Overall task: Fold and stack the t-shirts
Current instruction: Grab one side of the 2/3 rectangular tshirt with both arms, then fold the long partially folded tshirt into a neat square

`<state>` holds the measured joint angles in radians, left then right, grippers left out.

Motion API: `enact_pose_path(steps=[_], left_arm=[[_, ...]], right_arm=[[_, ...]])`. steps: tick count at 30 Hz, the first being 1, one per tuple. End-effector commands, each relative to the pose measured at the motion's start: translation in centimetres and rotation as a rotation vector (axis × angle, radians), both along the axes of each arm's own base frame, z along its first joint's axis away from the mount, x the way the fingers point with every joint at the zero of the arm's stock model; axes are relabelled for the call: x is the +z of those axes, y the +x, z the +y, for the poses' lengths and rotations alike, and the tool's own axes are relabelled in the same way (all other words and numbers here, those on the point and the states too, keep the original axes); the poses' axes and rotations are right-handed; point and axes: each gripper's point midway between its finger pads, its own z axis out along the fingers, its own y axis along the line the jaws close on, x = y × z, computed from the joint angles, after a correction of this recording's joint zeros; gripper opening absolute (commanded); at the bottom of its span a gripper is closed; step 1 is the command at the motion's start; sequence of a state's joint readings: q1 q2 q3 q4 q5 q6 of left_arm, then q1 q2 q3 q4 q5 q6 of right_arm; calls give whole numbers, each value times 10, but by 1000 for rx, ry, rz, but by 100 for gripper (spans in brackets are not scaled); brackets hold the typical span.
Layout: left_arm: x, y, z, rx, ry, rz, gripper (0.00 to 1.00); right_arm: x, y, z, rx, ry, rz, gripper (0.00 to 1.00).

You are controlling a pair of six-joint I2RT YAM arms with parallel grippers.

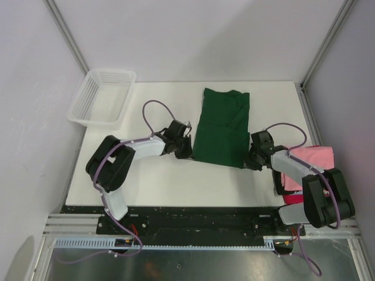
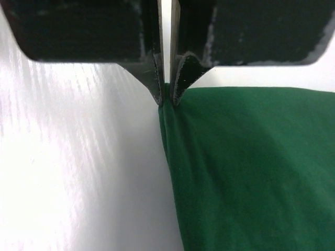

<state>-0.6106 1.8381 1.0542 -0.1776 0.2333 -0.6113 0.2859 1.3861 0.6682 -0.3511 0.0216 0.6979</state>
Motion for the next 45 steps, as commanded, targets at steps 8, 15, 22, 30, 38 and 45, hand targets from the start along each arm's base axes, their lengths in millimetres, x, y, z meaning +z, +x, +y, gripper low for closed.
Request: enact_pose_path(steps=[8, 15, 22, 30, 38, 45], left_arm=[[26, -97, 24, 14, -35, -23, 0], [36, -160, 45, 75, -121, -15, 0], [54, -164, 63, 110, -124, -83, 0], [81, -139, 57, 118, -109, -177, 0], [129, -85, 47, 142, -132, -261, 0], [153, -19, 37, 188, -126, -302, 0]], right_arm=[[23, -90, 38, 178, 44, 66, 0], [46, -151, 52, 235, 86, 42, 0], [65, -158, 53, 220, 106, -20, 0], [98, -127, 52, 200, 49, -123, 0], [133, -68, 45, 178, 41, -204, 0], [157, 9, 42, 125, 57, -290, 0]])
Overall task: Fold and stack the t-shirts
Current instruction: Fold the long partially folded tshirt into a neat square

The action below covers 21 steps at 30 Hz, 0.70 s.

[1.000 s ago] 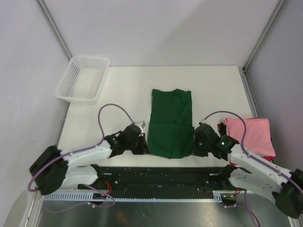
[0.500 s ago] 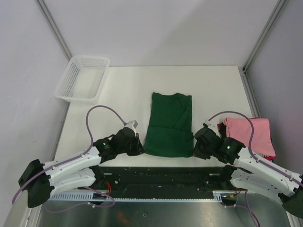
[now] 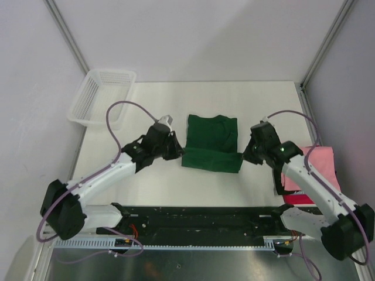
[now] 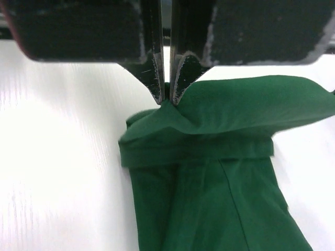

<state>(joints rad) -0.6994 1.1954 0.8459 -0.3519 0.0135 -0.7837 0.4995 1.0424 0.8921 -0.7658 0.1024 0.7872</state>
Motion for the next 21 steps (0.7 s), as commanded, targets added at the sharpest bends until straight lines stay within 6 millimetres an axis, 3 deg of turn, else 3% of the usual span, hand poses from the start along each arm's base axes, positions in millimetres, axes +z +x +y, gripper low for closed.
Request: enact_pose_path(steps=[1, 7, 12, 17, 21], left_arm=[[30, 51, -8, 10, -10, -94, 0], [45, 111, -14, 41, -11, -120, 0], [52, 161, -22, 54, -17, -136, 0], [27, 217, -34, 40, -1, -118, 0], [-22, 258, -40, 35, 9, -61, 0]], right_arm=[[34, 61, 6, 21, 15, -148, 0], [45, 130, 1, -12, 28, -211, 0], [42, 181, 0, -23, 60, -221, 0], [15, 232, -6, -42, 84, -207, 0], [-21, 271, -10, -48, 117, -162, 0]])
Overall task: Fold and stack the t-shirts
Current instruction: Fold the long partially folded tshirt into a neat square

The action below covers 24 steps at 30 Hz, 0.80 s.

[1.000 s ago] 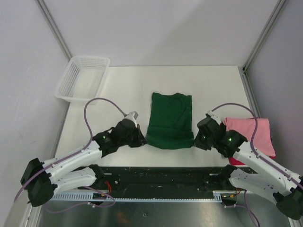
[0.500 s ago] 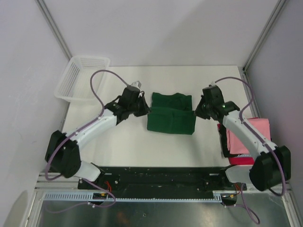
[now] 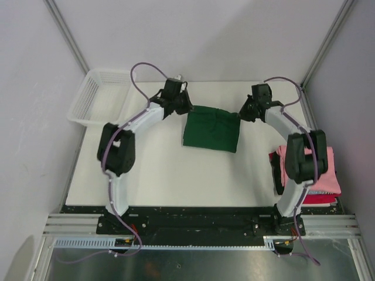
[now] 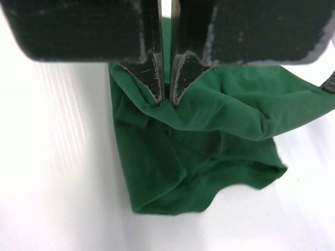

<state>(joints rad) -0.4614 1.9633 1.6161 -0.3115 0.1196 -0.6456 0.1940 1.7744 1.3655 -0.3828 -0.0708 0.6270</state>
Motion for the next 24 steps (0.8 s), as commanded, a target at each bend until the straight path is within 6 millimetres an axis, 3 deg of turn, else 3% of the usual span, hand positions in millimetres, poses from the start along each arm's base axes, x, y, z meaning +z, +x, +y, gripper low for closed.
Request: enact_pose_path(steps=[1, 3, 7, 13, 14, 19, 22, 24], left_arm=[[-38, 41, -3, -31, 6, 15, 0], [-54, 54, -3, -26, 2, 34, 0], [-66, 74, 4, -10, -11, 40, 0], [-49, 97, 18, 5, -36, -11, 2], [-44, 100, 20, 4, -41, -23, 5], [-14, 106, 37, 21, -41, -84, 50], [3, 97, 43, 24, -28, -115, 55], [9, 88, 43, 14, -34, -118, 46]], right_arm=[[-17, 53, 2, 24, 57, -41, 0], [-33, 67, 3, 30, 66, -14, 0], [-41, 88, 6, 33, 69, -7, 3], [-21, 103, 0, 18, 47, -54, 20], [-16, 104, -2, 15, 41, -62, 24], [14, 104, -6, 17, 4, -103, 44], [26, 93, 10, 71, -38, -117, 46], [24, 84, 22, 106, -68, -111, 41]])
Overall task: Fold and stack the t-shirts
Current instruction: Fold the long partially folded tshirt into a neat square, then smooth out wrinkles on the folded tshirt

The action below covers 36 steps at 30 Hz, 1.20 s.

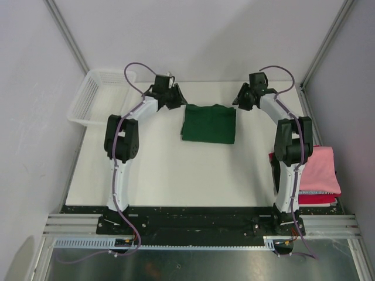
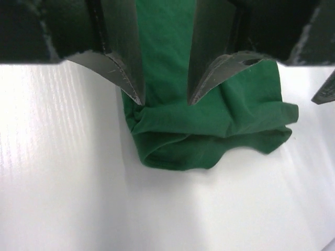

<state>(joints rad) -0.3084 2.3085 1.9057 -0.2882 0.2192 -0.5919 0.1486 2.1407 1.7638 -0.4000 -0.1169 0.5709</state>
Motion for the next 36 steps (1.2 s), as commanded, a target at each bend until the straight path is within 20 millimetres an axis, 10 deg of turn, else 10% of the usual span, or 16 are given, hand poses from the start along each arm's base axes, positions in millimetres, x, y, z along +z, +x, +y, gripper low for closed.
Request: enact_pose_path(steps=[1, 7, 24, 36], left_arm=[[76, -12, -2, -42, -26, -147, 37], [53, -36, -35, -130, -55, -87, 2], [-17, 17, -37, -55, -76, -35, 0], [-14, 33, -20, 11, -85, -44, 1]], right_arm=[[46, -15, 30, 93, -74, -83, 37], [13, -19, 53, 140, -55, -27, 16], [-45, 40, 52, 143, -6, 11, 15], [-19, 42, 34, 138, -31, -38, 23]])
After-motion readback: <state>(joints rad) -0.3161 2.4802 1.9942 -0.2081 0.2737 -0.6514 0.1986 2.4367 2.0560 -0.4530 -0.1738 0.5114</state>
